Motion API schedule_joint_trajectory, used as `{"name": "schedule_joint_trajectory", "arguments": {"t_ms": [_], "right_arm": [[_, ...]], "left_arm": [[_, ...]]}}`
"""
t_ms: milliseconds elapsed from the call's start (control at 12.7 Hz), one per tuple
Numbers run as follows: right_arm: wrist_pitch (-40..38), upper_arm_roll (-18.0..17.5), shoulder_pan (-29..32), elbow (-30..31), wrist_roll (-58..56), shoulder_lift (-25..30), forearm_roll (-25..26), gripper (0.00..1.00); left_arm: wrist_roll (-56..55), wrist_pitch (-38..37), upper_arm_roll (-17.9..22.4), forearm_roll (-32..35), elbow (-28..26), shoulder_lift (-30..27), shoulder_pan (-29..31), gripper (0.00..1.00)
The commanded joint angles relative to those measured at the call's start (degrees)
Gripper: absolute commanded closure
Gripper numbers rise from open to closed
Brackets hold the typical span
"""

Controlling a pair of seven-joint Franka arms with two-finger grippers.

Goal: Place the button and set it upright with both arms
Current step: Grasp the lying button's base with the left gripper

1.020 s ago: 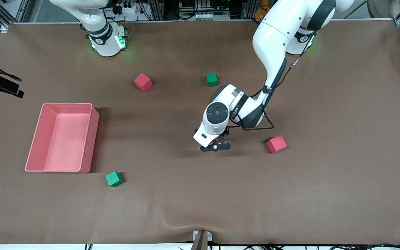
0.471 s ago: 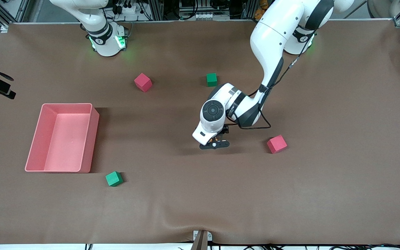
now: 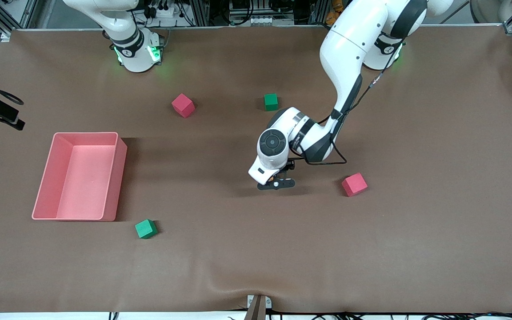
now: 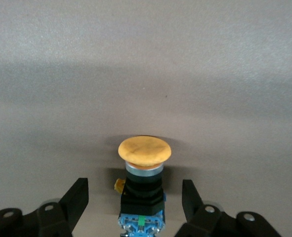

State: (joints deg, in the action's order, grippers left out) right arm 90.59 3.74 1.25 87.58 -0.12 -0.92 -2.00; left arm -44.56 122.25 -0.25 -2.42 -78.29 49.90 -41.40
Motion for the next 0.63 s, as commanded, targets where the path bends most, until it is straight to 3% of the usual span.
{"name": "schedule_joint_trajectory", "arguments": {"t_ms": [0,157,549], "right_arm": [[-0.06,0.12,-0.37,-0.83,0.21,-0.04,-0.55,0.00],[-0.59,0.12,-0.37,-0.83,0.30,0.13,-0.55,0.00],[-0.85,0.12,-0.46,-0.74,0.65,0.05,-0.55,0.00]], "left_arm": [[-0.96,-0.08,0.43,1.19,-0.90,-0.68,-0.70,0.22],[-1.05,-0.08,0.34,1.19,-0.73,-0.68,-0.70,0.29],[-1.14,-0.08,0.34,1.19,-0.73,-0.68,-0.70,0.33]]}}
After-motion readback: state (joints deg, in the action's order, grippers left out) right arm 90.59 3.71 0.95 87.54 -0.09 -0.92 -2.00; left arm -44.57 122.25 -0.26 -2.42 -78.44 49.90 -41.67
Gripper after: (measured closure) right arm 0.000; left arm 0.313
